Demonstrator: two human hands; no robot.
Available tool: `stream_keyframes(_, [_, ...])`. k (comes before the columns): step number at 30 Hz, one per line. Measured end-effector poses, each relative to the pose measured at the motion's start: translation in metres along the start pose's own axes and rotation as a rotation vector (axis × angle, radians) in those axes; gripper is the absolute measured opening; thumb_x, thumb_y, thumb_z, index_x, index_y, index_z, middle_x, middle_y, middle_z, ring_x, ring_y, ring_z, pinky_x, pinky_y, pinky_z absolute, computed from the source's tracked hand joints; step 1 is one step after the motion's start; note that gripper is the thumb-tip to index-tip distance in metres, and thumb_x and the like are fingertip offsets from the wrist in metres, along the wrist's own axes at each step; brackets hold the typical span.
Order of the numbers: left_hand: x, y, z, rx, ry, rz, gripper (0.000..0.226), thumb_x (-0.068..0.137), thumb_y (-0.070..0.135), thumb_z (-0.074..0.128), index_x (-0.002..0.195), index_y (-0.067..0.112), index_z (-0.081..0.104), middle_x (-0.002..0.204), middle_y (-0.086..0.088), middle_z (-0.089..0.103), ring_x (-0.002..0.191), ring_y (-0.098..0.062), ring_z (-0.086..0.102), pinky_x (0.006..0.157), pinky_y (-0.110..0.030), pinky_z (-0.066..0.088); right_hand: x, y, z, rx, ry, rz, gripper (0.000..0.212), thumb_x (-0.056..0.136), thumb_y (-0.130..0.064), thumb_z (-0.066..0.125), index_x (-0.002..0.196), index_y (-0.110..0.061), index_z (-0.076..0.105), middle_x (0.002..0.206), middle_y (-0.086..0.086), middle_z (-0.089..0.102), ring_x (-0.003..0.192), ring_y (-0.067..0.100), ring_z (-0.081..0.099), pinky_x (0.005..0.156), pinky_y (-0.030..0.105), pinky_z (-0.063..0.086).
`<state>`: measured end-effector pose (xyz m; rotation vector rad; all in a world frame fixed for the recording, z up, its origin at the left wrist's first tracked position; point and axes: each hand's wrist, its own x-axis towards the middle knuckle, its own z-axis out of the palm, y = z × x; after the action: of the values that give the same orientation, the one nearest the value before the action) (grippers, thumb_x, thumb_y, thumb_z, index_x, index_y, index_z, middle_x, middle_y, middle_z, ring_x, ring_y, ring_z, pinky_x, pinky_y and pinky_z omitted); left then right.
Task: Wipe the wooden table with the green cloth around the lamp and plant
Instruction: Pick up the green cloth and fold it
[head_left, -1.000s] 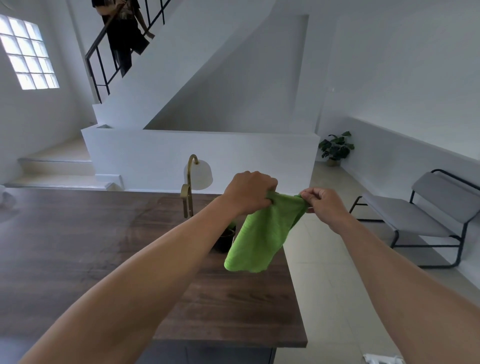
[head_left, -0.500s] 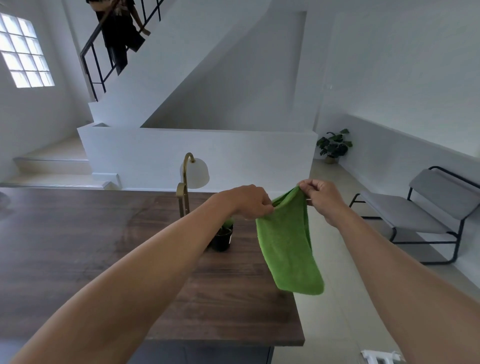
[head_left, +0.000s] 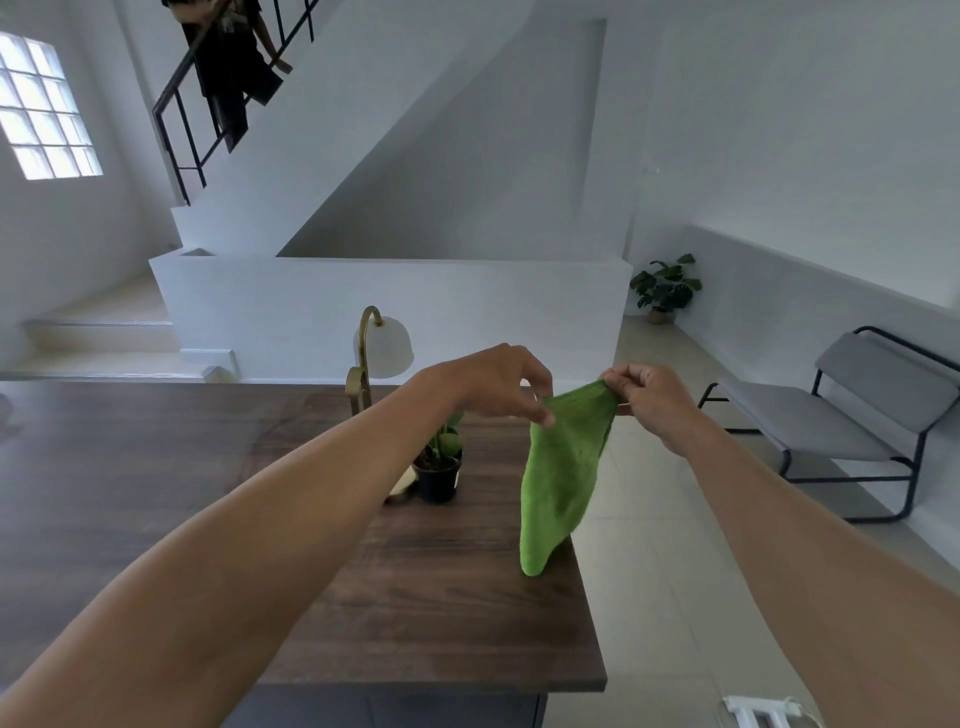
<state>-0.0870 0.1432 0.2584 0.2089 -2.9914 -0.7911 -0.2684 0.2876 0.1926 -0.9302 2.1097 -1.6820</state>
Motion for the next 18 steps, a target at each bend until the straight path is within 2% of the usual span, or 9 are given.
stream_keyframes(1, [-0.001,0.0,0.0,-0.053,-0.014,0.003,0.018,0.082,0.033,0.075,0.07,0.027,0.062,0.055,0.016,0.055,0.051,0.005,0.049,0.05,-0.009,0.032,0.0,0.001,-0.001,-0.002,-0.004,-0.001,0.02,0.097,-0.007,0.056,0.083,-0.014,0.067,0.085,0.007,0.065,0.084,0.023,0.061,0.082,0.038,0.056])
stream_keyframes(3, [0.001,-0.001,0.002,-0.052,-0.008,0.001,0.016,0.081,0.035,0.076,0.073,0.026,0.066,0.06,0.015,0.059,0.057,0.004,0.052,0.056,-0.01,0.033,0.001,0.004,-0.002,-0.003,-0.007,0.001,0.02,0.097,-0.008,0.056,0.082,-0.015,0.068,0.085,0.007,0.065,0.085,0.024,0.061,0.084,0.041,0.056])
stream_keyframes(5, [0.004,-0.002,0.004,0.171,0.0,-0.007,0.02,0.083,0.044,0.071,0.088,0.024,0.07,0.077,0.017,0.066,0.075,0.0,0.058,0.066,-0.017,0.039,0.001,0.007,-0.003,0.011,-0.002,0.014,0.021,0.097,-0.008,0.056,0.082,-0.016,0.068,0.085,0.005,0.065,0.087,0.023,0.06,0.084,0.039,0.055])
stream_keyframes(7, [0.007,-0.008,0.004,0.454,-0.03,-0.04,0.036,0.084,0.053,0.065,0.111,0.029,0.067,0.102,0.014,0.069,0.093,-0.009,0.062,0.077,-0.027,0.043,0.001,0.009,-0.003,0.017,0.005,0.024,0.021,0.097,-0.01,0.057,0.081,-0.018,0.068,0.086,0.002,0.066,0.088,0.021,0.06,0.085,0.038,0.053])
stream_keyframes(9, [0.01,-0.016,0.002,0.696,-0.022,-0.08,0.04,0.088,0.054,0.059,0.122,0.033,0.061,0.112,0.011,0.066,0.1,-0.015,0.062,0.08,-0.031,0.044,0.001,0.007,-0.002,0.016,-0.006,0.022,0.019,0.097,-0.011,0.057,0.083,-0.018,0.068,0.087,0.002,0.067,0.087,0.02,0.06,0.087,0.037,0.052])
stream_keyframes(11, [0.015,-0.021,0.001,0.867,0.073,-0.129,0.026,0.093,0.04,0.054,0.116,0.031,0.064,0.102,0.005,0.067,0.087,-0.02,0.063,0.071,-0.03,0.044,0.001,0.003,0.0,0.024,-0.035,0.009,0.019,0.098,-0.009,0.056,0.084,-0.015,0.067,0.085,0.004,0.066,0.082,0.019,0.061,0.081,0.032,0.054])
stream_keyframes(13, [0.019,-0.022,0.0,0.955,0.217,-0.176,0.016,0.092,0.019,0.052,0.096,0.02,0.067,0.074,0.002,0.058,0.06,-0.019,0.052,0.058,-0.029,0.039,0.001,-0.001,0.002,0.022,-0.055,-0.011,0.021,0.098,-0.007,0.054,0.083,-0.014,0.066,0.084,0.006,0.066,0.076,0.018,0.062,0.072,0.023,0.058])
stream_keyframes(15, [0.022,-0.021,-0.002,0.92,0.307,-0.196,0.011,0.092,0.016,0.052,0.087,0.015,0.062,0.065,0.001,0.048,0.056,-0.02,0.045,0.057,-0.032,0.038,0.003,-0.003,0.001,0.023,-0.051,-0.026,0.021,0.098,-0.006,0.054,0.082,-0.013,0.066,0.083,0.007,0.066,0.075,0.018,0.063,0.069,0.02,0.058])
stream_keyframes(18, [0.025,-0.032,-0.002,0.545,0.366,-0.161,0.012,0.091,0.026,0.058,0.088,0.016,0.063,0.084,0.0,0.063,0.078,-0.023,0.058,0.073,-0.036,0.049,0.006,-0.001,-0.004,-0.003,-0.038,-0.023,0.02,0.098,-0.007,0.054,0.083,-0.014,0.066,0.083,0.007,0.067,0.074,0.018,0.064,0.068,0.02,0.059])
